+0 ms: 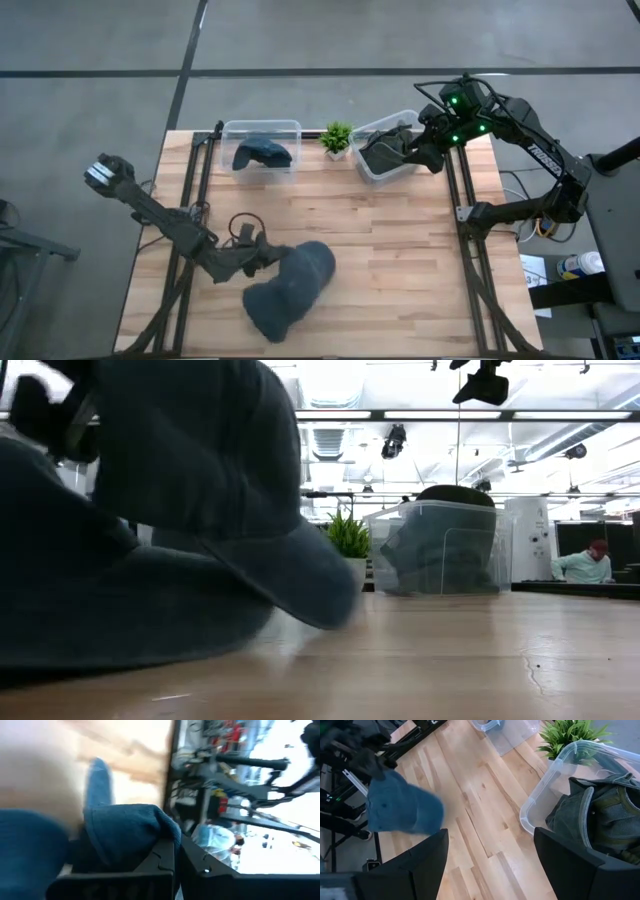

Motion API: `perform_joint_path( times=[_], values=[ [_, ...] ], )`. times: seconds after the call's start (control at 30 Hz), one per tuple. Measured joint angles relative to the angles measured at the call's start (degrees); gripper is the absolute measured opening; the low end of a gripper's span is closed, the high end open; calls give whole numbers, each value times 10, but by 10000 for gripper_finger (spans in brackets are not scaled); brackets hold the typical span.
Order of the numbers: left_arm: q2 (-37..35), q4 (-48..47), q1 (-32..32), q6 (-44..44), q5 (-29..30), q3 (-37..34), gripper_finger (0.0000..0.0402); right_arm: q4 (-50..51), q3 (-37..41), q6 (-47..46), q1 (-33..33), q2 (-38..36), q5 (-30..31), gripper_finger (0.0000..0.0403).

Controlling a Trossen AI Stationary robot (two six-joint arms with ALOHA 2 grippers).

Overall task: Pick & Place hat
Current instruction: Put the top blue cap into the left transparent bin

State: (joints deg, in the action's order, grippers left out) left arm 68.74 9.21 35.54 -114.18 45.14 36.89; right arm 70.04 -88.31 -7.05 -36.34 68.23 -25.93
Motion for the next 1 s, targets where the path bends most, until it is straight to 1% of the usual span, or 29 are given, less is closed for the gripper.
perform_joint_path(
  times=[0.2,0.3,0.53,0.73,0.87,1.0],
  values=[
    [-52,0,-11,131,50,40,1,0,0,-1,0,0,0,286],
    [-76,0,-19,202,60,65,1,0,0,-3,0,0,0,286],
    [-110,0,-44,347,60,129,0,0,0,-5,0,0,0,286],
    [-117,0,-70,466,56,188,0,0,0,-5,0,0,0,286],
    [-117,0,-80,520,51,217,0,1,0,-5,0,0,0,286],
    [-117,-2,-91,550,51,234,0,1,0,-5,0,0,0,286]
  ],
)
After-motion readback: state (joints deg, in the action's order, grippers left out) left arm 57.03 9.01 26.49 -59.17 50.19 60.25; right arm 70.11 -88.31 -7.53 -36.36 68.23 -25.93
